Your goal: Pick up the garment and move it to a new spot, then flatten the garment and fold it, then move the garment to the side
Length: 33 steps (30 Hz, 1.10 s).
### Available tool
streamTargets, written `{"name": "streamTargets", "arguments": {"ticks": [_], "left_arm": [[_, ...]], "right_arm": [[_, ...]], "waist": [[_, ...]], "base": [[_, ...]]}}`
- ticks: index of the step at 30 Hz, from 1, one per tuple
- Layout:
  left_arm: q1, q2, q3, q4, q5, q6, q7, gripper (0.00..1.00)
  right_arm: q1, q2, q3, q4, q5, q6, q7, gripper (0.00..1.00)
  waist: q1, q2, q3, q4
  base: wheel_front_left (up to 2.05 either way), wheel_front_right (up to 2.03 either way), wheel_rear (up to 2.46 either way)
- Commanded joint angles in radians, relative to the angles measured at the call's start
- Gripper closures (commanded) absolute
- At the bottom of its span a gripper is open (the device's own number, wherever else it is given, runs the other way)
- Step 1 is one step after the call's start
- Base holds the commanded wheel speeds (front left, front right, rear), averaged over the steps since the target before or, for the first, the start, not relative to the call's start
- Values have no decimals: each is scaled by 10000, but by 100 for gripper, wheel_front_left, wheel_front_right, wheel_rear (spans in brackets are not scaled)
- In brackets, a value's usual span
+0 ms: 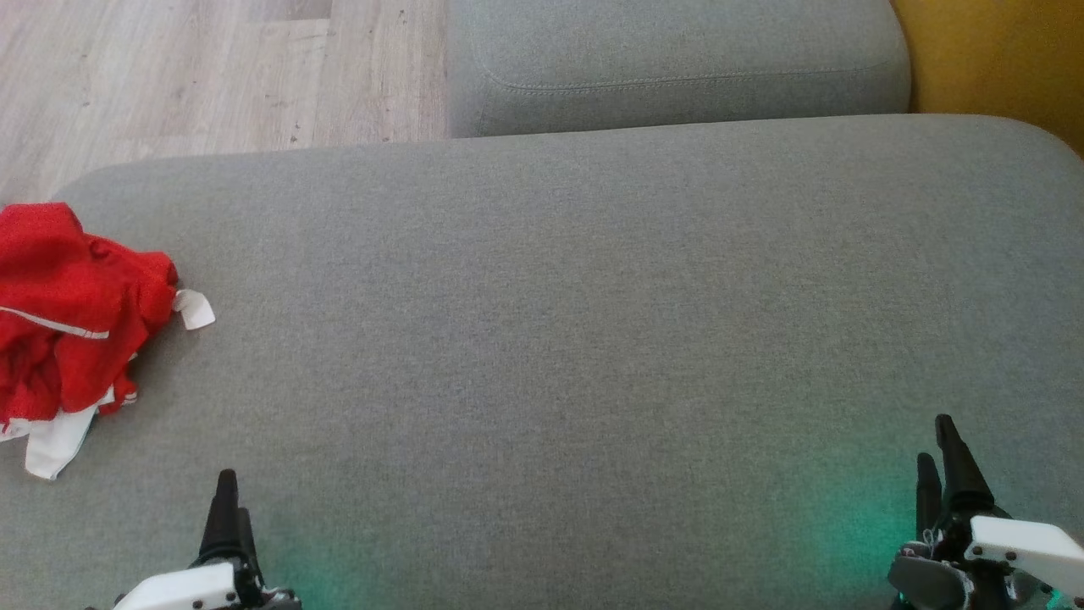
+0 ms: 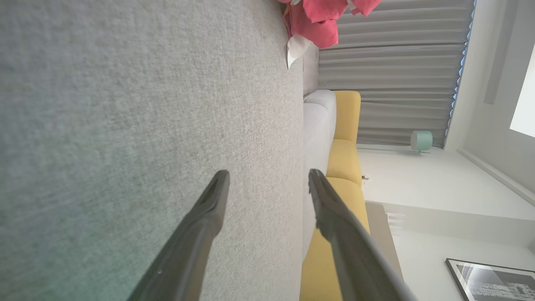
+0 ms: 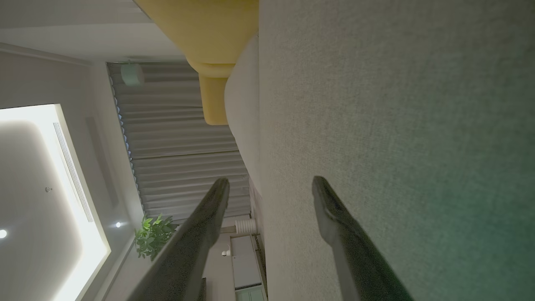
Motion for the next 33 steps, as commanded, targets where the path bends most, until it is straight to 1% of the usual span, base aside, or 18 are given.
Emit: {"name": "streamTargets", "arguments": {"ticks": [1, 6, 12, 17, 18, 28, 33], "left_arm": [[-391, 66, -41, -385, 188, -9, -123, 0], [-393, 70, -51, -540, 709, -6, -271, 0], [-411, 74, -111, -876, 1403, 30, -450, 0], [-415, 77, -255, -1174, 2200, 76, -598, 0], [-415, 77, -255, -1174, 2200, 76, -598, 0], [-306, 84, -662, -1585, 3866, 195, -895, 0], [-204, 88, -817, -1673, 4735, 257, -1043, 0]], "right_arm": [[-372, -58, 44, -409, -188, 10, -155, 0], [-371, -63, 80, -509, -646, 13, -302, 0], [-361, -69, 83, -776, -1569, 17, -479, 0], [-337, -74, 139, -988, -2323, 20, -627, 0], [-337, -74, 139, -988, -2323, 20, -627, 0], [-273, -83, 478, -1329, -3985, 26, -922, 0], [-214, -88, 678, -1359, -4619, 29, -1068, 0]], "waist": [[0, 0, 1, 0], [0, 0, 2, 2], [0, 0, 6, 14], [0, 0, 1, 25], [0, 0, 1, 25], [0, 0, -36, 23], [0, 0, -63, 16]], "base": [[0, 0, 0], [0, 0, 0], [0, 0, 0], [0, 0, 0], [0, 0, 0], [0, 0, 0], [0, 0, 0]]}}
